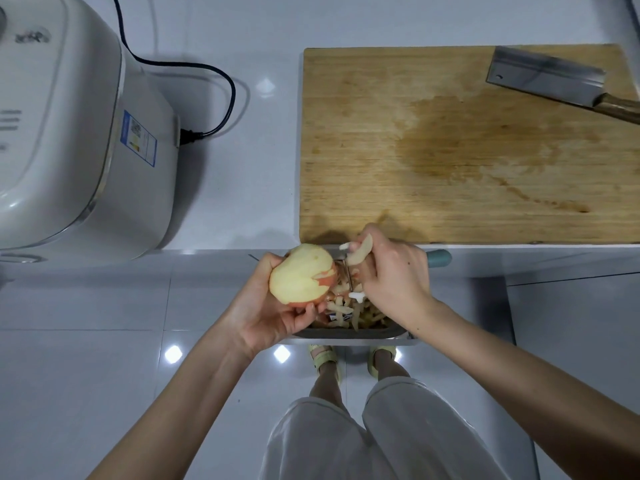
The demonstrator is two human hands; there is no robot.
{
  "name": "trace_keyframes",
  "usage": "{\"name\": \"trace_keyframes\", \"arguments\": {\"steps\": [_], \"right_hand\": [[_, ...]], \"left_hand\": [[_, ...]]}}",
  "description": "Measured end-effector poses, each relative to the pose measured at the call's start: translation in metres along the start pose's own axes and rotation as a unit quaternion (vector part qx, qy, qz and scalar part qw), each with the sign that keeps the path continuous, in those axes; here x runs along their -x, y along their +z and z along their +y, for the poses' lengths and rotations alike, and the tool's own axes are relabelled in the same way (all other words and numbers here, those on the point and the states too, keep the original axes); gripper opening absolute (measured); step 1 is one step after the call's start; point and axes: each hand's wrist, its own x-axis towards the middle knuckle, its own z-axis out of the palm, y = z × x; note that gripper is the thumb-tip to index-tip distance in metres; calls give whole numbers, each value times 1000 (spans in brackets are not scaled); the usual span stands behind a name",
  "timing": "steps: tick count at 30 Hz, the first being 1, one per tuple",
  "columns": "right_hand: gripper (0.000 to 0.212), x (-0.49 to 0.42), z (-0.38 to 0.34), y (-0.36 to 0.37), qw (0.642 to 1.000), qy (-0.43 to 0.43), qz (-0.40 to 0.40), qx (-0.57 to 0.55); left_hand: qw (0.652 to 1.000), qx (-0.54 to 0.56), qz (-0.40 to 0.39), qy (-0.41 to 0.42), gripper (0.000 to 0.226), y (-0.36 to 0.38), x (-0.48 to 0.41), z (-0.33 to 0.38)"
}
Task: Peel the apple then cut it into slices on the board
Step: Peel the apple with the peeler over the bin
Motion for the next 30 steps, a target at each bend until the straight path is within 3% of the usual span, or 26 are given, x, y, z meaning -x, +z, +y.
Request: {"name": "trace_keyframes", "arguments": {"steps": [6, 12, 23, 28, 30], "right_hand": [[14, -5, -28, -4, 994, -104, 31, 32], [21, -7, -30, -8, 988, -132, 41, 67], [21, -8, 3, 9, 997, -58, -22, 47], [29, 1, 20, 25, 992, -34, -87, 81], [23, 5, 26, 29, 991, -19, -110, 77]], "left_hand": [[1000, -15, 18, 11, 36, 5, -7, -6], [998, -41, 32, 37, 31, 8, -11, -4], [1000, -13, -8, -14, 48, 0, -7, -1], [993, -24, -114, -23, 50, 9, -4, 3], [989, -19, -149, -16, 61, 11, -5, 8]]}}
